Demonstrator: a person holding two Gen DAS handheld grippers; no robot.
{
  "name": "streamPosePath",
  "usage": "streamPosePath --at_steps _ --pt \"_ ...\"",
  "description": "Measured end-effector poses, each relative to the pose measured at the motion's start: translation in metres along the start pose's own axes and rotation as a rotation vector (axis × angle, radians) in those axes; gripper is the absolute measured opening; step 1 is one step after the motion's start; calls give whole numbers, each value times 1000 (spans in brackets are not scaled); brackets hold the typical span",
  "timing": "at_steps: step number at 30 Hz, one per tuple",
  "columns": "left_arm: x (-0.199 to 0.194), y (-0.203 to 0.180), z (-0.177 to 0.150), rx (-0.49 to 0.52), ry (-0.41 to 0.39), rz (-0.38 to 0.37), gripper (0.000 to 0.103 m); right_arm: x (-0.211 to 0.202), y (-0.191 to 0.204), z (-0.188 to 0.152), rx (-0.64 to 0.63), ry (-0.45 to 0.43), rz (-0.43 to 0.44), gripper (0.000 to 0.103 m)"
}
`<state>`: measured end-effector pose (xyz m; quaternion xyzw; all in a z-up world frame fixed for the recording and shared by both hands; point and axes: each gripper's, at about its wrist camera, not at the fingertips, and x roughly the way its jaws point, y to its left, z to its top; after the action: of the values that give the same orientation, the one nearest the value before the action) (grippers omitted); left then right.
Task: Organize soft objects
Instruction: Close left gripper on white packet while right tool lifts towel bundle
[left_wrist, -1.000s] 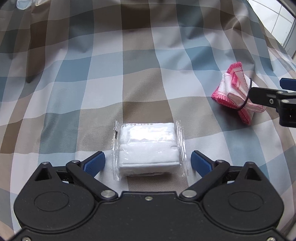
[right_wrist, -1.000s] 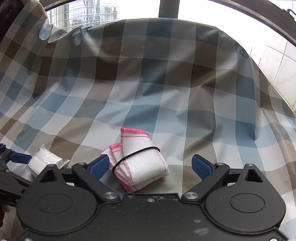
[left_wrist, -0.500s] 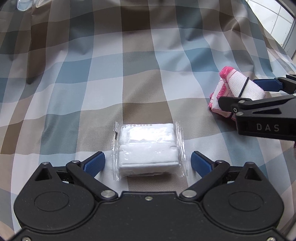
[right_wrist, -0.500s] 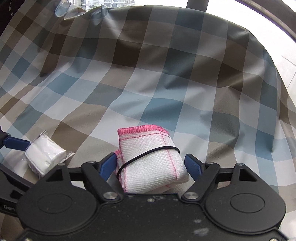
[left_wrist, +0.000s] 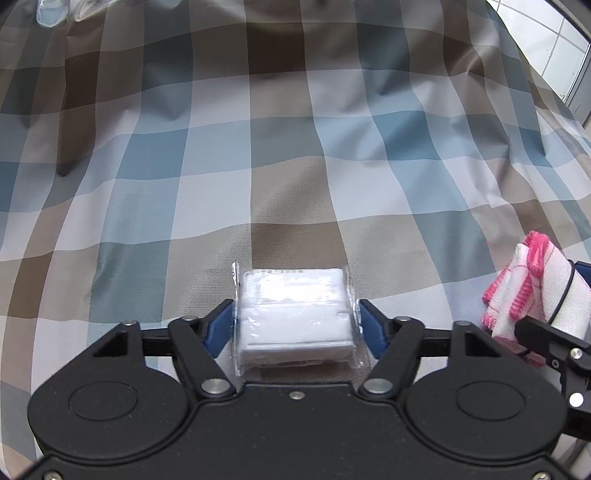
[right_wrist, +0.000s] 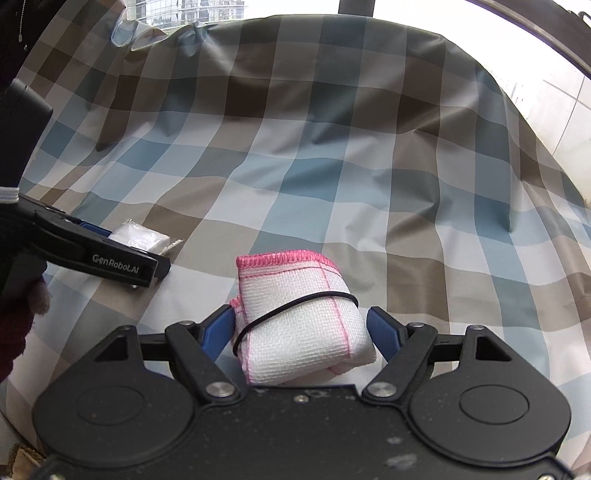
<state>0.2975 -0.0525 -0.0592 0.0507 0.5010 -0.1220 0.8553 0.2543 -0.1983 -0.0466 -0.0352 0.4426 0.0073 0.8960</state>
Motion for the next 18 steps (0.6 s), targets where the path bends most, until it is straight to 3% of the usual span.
streamPosePath --at_steps 9,13,18 --pt "-52 -7 -25 -38 -11 3 58 -57 -6 -41 166 21 18 77" --pt "-86 -12 -51 -47 -25 2 58 -87 -3 -69 271 6 22 75" --pt "-121 -16 -90 -73 -22 -1 58 -120 5 -99 286 -4 18 74"
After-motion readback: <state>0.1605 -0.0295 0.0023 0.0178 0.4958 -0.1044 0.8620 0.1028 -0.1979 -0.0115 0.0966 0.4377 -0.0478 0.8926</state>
